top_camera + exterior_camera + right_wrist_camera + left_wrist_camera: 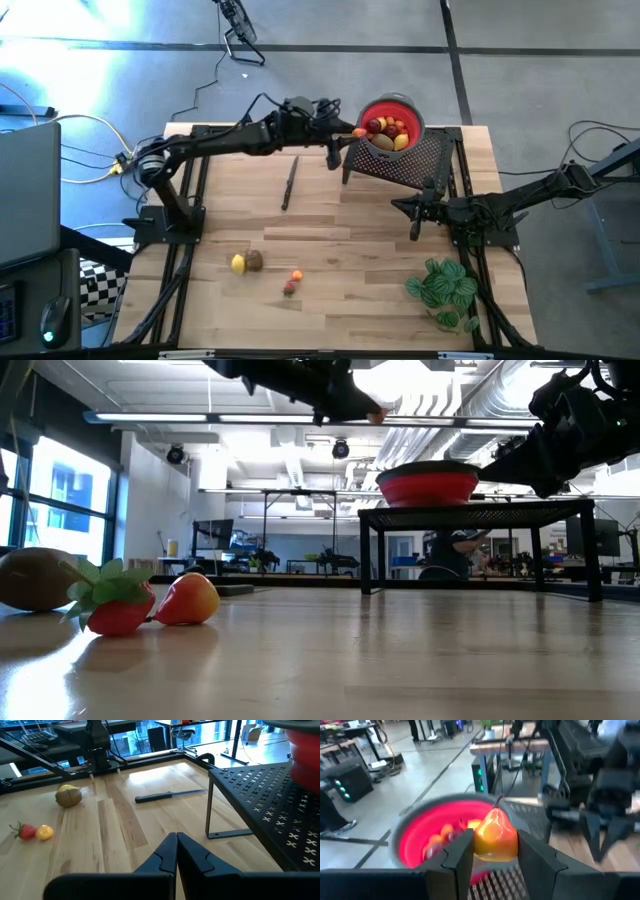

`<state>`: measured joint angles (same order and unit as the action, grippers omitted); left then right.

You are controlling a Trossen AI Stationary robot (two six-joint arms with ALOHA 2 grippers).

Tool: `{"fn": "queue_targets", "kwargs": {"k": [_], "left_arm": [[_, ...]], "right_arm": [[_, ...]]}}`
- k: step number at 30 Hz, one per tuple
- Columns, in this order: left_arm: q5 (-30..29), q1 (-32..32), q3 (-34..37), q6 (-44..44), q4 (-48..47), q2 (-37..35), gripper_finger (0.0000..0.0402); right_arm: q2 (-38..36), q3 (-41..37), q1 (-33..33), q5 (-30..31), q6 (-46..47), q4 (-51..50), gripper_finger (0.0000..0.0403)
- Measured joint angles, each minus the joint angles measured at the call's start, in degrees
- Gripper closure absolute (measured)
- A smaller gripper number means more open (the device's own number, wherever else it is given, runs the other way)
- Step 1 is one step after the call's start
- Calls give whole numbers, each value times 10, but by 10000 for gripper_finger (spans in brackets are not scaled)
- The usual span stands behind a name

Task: Pick & Place Fruit
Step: Put the orange pear into the red strainer bowl on the shelf

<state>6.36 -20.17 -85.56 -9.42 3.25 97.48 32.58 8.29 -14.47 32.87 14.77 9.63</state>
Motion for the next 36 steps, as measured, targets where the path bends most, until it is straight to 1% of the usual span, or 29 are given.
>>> {"fn": "queue_targets", "kwargs": {"k": [5,11,13,15,26,32,36], "left_arm": [[50,-17,-74,13,-28,44,266],[53,-24,-188,8,-98,107,266],[53,-29,-214,8,-127,121,266],[53,-30,-232,8,-120,142,266],[51,-31,-243,21,-124,196,266],[21,-31,-243,23,-125,210,266],[17,-31,-243,26,-122,210,266]], "right_arm": [[0,0,0,0,0,-2,400],[0,0,0,0,3,-4,400],[0,0,0,0,4,-4,400],[0,0,0,0,4,-4,400],[0,0,0,0,4,-4,401],[0,0,0,0,4,-4,401],[0,0,0,0,4,-5,401]]}}
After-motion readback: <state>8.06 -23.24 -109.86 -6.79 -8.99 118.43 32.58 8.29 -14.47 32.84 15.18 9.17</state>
